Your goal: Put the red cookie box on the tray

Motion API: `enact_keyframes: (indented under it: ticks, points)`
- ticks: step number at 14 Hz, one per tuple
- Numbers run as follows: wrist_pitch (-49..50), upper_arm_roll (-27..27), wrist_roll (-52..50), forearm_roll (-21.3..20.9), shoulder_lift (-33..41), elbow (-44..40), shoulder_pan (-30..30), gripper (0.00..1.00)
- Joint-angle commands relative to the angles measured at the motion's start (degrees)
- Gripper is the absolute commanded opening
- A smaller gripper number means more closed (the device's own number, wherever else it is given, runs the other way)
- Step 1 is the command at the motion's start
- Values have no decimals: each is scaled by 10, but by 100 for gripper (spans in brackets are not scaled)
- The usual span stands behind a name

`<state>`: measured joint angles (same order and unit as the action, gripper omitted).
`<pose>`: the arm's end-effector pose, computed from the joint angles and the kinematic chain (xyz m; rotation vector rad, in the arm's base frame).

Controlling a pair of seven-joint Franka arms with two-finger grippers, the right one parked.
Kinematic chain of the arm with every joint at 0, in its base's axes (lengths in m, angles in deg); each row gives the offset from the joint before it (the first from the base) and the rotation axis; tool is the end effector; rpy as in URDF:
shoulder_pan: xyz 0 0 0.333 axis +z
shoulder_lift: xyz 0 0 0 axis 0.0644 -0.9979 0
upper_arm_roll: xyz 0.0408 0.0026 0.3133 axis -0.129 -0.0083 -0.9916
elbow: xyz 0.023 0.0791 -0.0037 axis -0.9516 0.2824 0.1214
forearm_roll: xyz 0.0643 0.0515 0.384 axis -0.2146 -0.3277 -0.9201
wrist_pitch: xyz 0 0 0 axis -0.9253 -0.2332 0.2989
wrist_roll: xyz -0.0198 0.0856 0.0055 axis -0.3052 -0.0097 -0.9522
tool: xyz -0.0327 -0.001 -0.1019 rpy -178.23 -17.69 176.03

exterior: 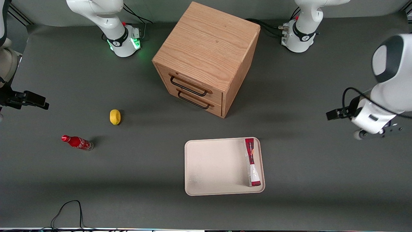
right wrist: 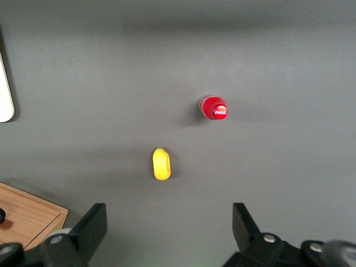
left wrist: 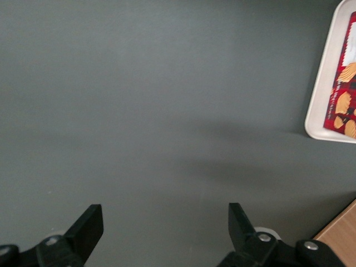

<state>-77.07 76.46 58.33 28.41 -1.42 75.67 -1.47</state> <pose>0.5942 -0.0355 0.5022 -3.0645 -0.2555 0.1957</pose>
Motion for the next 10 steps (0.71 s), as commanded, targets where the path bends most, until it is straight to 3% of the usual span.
enact_keyframes:
  ticks: [1,5,8,10]
  points:
    - [3,-9,29,-2,56,40,15,100]
    - [37,-12,45,5,93,39,28,100]
    - [60,-108,64,0,102,26,-62,100]
    - [66,-107,67,-1,97,18,-60,100]
